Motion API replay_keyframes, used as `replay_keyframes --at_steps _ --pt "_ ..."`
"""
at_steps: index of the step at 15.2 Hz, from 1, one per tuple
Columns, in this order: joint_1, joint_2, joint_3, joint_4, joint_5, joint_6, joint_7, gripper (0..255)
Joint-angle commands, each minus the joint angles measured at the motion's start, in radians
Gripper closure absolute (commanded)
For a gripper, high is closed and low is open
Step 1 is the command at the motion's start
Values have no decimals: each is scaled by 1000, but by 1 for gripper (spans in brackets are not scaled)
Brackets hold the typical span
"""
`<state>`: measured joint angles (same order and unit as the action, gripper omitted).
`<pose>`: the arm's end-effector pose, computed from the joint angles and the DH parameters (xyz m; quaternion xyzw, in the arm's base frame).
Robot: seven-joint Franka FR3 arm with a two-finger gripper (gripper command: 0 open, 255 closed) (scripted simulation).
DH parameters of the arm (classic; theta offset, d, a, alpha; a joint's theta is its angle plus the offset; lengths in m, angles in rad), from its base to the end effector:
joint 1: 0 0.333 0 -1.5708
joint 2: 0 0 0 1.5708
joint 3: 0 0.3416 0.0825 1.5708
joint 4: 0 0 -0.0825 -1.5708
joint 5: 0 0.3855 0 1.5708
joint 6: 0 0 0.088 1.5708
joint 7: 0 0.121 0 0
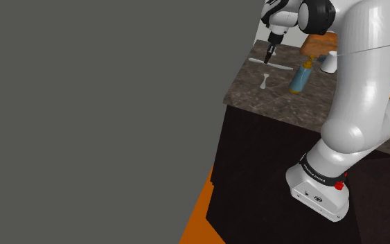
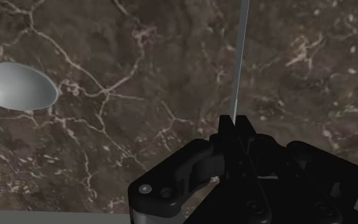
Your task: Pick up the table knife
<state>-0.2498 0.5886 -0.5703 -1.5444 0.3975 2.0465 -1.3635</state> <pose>0.5463 -0.4516 0.3569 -0.9754 -0.2188 -0.0257 0.0042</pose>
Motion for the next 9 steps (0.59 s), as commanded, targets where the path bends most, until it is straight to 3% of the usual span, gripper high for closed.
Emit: replay_keyframes --at_steps 1,9 --pt "0 0 0 0 0 0 0 255" --pt "2 -24 -11 32 -17 -53 12 255"
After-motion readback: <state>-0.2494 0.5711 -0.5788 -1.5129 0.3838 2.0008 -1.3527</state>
